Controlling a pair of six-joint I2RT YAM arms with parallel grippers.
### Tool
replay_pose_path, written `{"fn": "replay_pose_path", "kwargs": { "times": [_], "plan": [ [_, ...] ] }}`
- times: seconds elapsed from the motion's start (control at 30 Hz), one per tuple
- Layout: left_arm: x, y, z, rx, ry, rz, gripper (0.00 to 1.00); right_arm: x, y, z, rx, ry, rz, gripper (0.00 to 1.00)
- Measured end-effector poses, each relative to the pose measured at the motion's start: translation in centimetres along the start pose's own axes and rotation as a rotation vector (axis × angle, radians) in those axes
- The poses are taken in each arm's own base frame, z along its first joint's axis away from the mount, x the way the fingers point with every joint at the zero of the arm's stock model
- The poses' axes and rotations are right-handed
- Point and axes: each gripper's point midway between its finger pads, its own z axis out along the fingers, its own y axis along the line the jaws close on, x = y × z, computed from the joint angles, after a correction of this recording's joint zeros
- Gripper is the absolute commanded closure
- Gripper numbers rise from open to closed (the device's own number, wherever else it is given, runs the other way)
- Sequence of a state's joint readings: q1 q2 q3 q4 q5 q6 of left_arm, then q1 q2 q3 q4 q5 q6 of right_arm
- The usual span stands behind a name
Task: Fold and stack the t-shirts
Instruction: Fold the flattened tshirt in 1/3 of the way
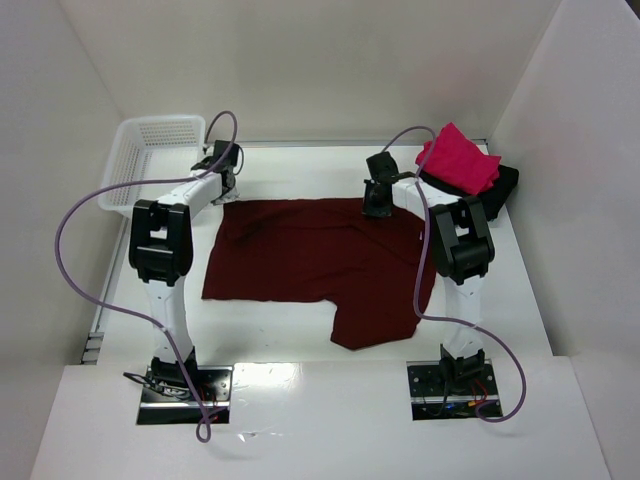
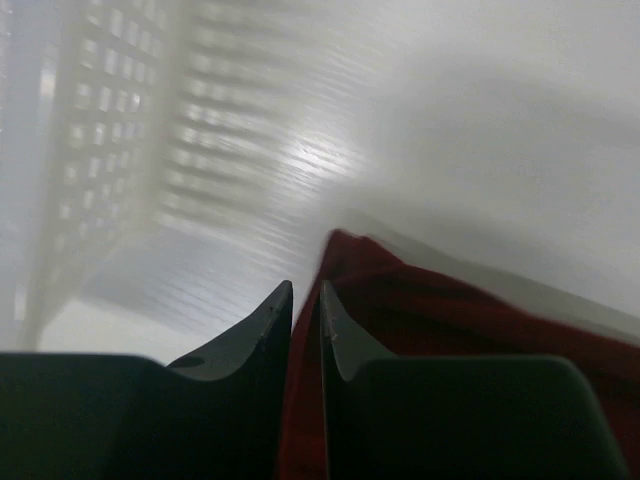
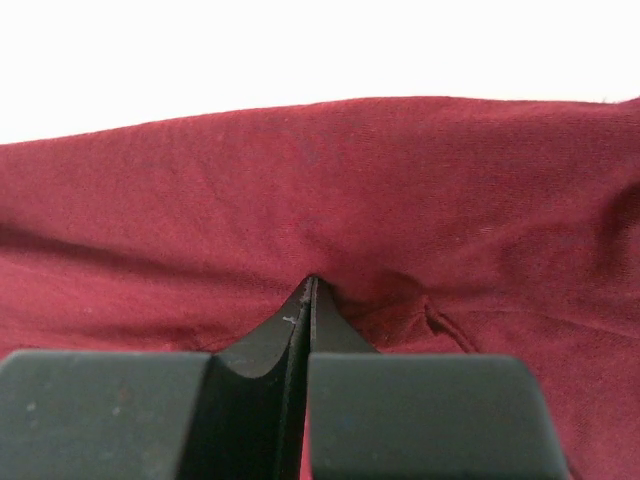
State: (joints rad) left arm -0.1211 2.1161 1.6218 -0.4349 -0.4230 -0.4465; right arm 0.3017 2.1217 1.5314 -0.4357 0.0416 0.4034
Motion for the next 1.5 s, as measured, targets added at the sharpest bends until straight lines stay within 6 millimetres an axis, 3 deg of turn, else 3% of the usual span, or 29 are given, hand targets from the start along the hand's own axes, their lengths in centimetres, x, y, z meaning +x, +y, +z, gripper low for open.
{"fn": "replay_pose_path", "kwargs": {
  "times": [0.17,0.3,0.47,0.57,0.7,0.83,0.9,1.03,1.1,1.27,1.33,1.5],
  "plan": [
    [-1.5,1.2,0.1,-0.024,-0.028,-0.024,0.55,0.0,0.0,0.0,0.000,0.000,0.000,1.00],
    [-1.7,1.6,0.3,-0.025,-0.029,-0.033,0.49,0.0,0.0,0.0,0.000,0.000,0.000,1.00],
    [-1.7,0.6,-0.3,0.040,-0.018,-0.021,0.45,0.0,0.0,0.0,-0.002,0.000,0.000,0.91],
    [-2.4,-0.5,-1.7,0.117,-0.025,-0.024,0.43,-0.1,0.2,-0.1,-0.009,0.000,-0.001,0.73],
    [-3.3,-2.5,-5.7,0.229,-0.065,-0.018,0.37,-0.2,0.2,-0.8,-0.009,0.002,-0.006,0.50],
    [-2.2,-4.6,-9.5,0.325,-0.080,0.011,0.30,-0.4,0.3,-3.4,-0.027,-0.021,-0.009,0.26],
    [-0.9,-5.6,-10.8,0.373,-0.062,0.024,0.29,-0.5,0.6,-5.7,-0.052,-0.042,-0.006,0.24],
    [2.0,-5.5,-11.0,0.414,-0.001,0.025,0.29,0.4,0.2,-9.1,-0.083,-0.077,0.000,0.24],
    [3.7,-5.3,-10.6,0.427,0.042,0.023,0.31,1.9,-0.5,-9.8,-0.075,-0.063,0.001,0.24],
    [6.3,-5.6,-9.6,0.442,0.121,0.000,0.58,4.7,-2.4,-8.9,-0.011,-0.003,0.002,0.24],
    [6.6,-5.9,-9.1,0.445,0.132,-0.005,0.67,4.8,-2.8,-8.8,0.011,-0.003,0.005,0.24],
    [8.2,-6.1,-7.1,0.416,0.181,-0.017,0.76,4.5,-3.5,-8.0,0.050,-0.006,0.012,0.24]
  ]
}}
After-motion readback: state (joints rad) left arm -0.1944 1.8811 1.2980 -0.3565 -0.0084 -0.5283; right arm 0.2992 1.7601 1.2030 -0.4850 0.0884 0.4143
